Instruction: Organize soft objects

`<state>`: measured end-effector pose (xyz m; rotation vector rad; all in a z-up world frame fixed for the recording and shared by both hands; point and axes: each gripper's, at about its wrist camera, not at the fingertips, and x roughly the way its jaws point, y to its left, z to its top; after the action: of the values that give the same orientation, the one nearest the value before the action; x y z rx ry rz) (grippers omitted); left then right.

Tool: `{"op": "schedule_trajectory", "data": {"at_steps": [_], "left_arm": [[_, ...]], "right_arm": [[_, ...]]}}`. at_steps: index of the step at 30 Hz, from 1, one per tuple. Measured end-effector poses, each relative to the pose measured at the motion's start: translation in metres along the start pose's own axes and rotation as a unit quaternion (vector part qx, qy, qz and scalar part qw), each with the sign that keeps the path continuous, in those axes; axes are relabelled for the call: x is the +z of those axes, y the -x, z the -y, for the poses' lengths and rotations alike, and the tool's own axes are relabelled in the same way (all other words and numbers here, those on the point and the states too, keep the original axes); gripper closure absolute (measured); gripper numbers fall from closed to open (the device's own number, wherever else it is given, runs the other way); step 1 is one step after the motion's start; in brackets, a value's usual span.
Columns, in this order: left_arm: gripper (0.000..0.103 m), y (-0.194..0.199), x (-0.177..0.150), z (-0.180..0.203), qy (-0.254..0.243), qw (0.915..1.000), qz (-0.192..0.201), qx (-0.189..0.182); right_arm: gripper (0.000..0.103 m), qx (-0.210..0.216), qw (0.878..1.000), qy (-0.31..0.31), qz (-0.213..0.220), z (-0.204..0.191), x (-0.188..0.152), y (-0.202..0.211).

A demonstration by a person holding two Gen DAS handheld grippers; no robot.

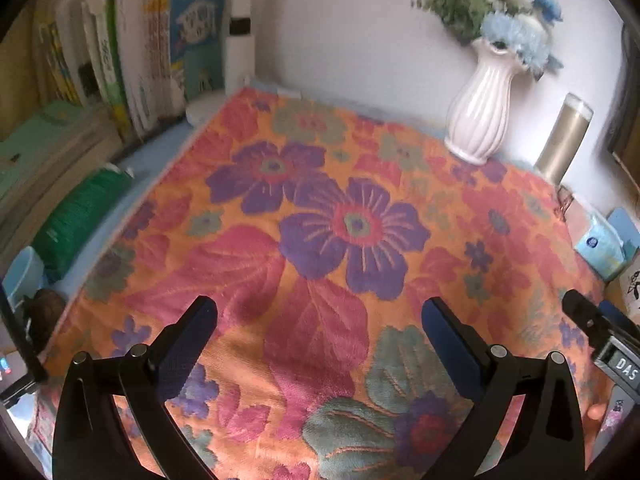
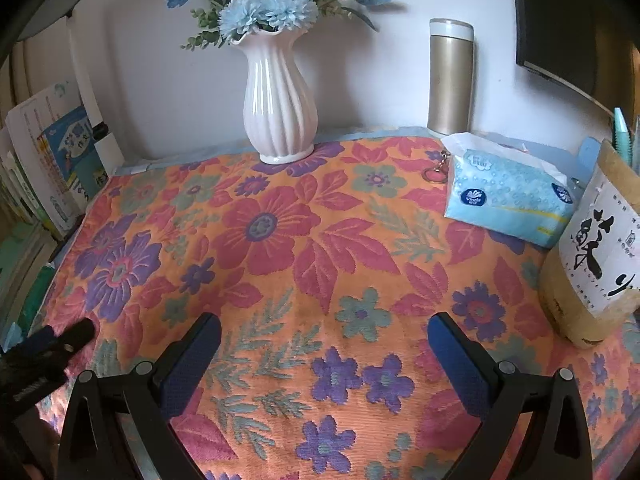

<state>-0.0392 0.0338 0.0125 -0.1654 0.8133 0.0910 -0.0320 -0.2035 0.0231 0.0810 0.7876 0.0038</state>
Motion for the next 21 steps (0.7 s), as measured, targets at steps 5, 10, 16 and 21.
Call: {"op": "schedule_trajectory", "data": {"at_steps": [5, 10, 16, 21], "left_arm": [[0.001, -0.005, 0.003, 0.003, -0.008, 0.9999, -0.011, 0.000], [0.001, -0.009, 0.002, 0.004, -0.012, 0.9997, -0.022, 0.001], [0.001, -0.021, 0.003, 0.000, -0.002, 0.9984, -0.056, 0.009], [0.000, -0.028, 0.002, 0.011, -0.033, 0.9960, -0.072, 0.042]], "right_arm": [[0.000, -0.006, 1.000, 0.005, 0.007, -0.001, -0.001, 0.003], [0.000, -0.009, 1.000, 0.008, 0.002, -0.002, -0.001, 0.000], [0.000, -0.009, 1.000, 0.010, -0.004, -0.001, -0.001, -0.003], [0.000, -0.005, 0.995, 0.026, -0.098, 0.001, -0.003, -0.032]]}}
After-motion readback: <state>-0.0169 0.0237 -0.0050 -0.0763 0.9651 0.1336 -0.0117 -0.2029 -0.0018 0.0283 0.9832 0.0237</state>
